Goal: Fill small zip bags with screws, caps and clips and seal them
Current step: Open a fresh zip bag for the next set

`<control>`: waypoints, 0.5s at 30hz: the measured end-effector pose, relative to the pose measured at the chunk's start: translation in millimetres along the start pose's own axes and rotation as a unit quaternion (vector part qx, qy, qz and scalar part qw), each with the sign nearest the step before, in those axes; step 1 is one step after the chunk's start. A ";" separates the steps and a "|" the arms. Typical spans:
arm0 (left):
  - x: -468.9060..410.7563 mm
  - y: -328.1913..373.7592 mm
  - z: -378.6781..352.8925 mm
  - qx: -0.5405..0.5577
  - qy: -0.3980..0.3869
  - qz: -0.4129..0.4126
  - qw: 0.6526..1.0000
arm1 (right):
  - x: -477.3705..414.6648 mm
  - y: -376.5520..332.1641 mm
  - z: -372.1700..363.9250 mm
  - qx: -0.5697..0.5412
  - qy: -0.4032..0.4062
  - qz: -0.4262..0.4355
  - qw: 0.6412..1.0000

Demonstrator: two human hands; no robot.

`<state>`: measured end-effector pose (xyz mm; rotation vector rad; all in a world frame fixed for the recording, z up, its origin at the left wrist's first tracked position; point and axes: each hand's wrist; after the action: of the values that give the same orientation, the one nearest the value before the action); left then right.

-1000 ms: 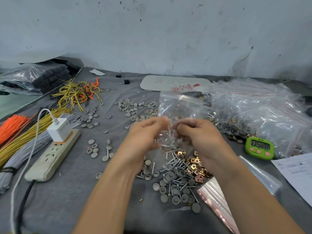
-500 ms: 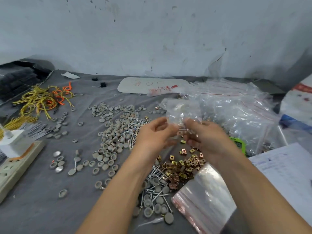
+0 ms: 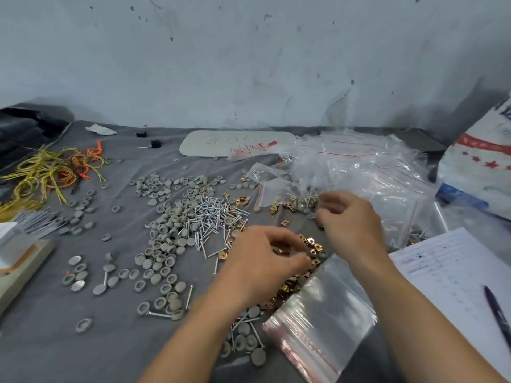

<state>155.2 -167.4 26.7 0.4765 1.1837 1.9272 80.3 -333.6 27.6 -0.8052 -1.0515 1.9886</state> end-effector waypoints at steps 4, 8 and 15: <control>11.5 2.4 -27.0 -0.157 -0.107 -0.041 0.981 | 14.0 3.6 -3.4 0.181 -0.167 0.032 0.969; 18.2 -2.7 -41.6 -0.277 -0.211 -0.083 0.934 | 26.9 10.7 0.2 0.288 -0.267 0.057 0.918; 30.2 -4.8 -43.1 -0.281 -0.223 -0.086 0.929 | 37.1 20.5 31.8 0.273 -0.266 0.037 0.924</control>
<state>110.4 -166.5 -1.3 0.4460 0.3426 1.7716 29.1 -323.9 17.9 0.0045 -0.6764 2.4684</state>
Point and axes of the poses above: each hand's wrist, its own x-axis away from the middle knuckle, its own z-axis out of the back of the hand, y = z × x, and after that the axes turned 2 degrees about -y, right-handed
